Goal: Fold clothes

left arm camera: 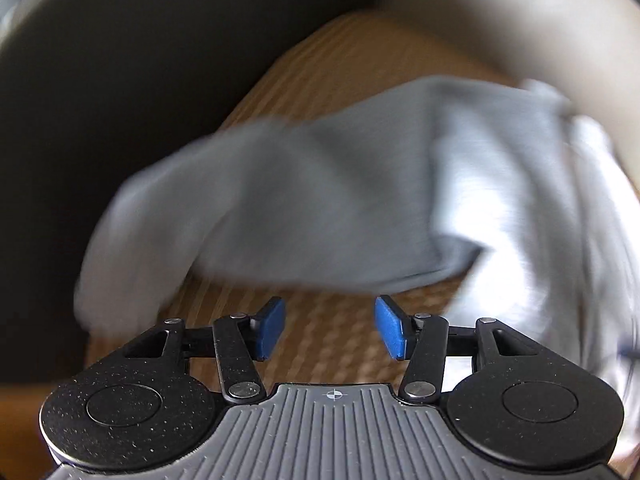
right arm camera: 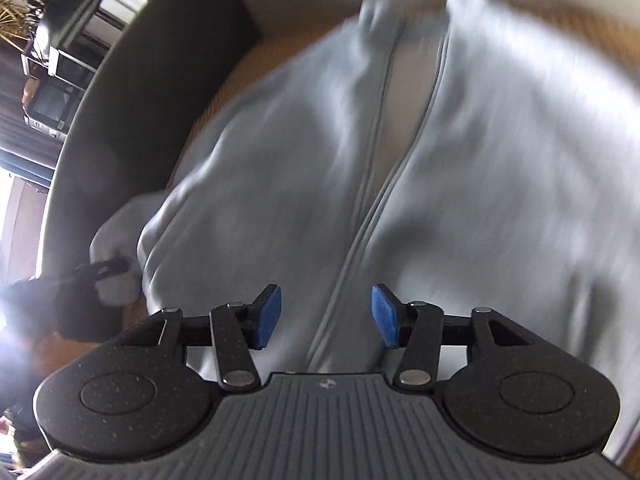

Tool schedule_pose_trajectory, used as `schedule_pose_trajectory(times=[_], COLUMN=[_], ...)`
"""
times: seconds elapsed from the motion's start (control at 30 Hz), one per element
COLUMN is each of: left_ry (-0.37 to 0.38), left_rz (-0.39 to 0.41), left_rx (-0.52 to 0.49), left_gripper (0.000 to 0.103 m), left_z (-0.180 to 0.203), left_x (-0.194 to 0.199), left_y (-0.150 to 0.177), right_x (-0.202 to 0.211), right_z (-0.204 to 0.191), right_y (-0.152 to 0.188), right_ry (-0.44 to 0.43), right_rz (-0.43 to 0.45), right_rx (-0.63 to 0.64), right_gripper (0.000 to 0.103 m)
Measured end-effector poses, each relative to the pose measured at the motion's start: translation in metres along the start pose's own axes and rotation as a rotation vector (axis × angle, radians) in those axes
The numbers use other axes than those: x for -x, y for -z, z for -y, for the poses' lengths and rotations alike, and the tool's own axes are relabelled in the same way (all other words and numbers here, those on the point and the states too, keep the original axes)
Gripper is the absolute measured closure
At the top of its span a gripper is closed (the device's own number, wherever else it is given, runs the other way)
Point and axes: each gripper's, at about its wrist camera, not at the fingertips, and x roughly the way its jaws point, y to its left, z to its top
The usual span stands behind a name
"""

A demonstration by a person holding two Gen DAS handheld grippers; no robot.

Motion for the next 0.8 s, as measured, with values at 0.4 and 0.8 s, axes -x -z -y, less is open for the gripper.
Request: schedule_pose_trajectory(times=[0.4,0.8], left_ry=[0.070,0.145], left_rz=[0.021,0.257], left_rx=[0.365,0.325], left_gripper=[0.033,0.092], left_z=[-0.092,-0.081], left_x=[-0.038,-0.019], left_y=[-0.014,-0.071], right_x=[-0.032,-0.069], right_z=[-0.083,-0.129], right_y=[0.050,0.080], right_ry=[0.073,0.111], right_rz=[-0.039,-0.202], right_rx=[0.199,0.385], right_gripper=[0.041,0.042])
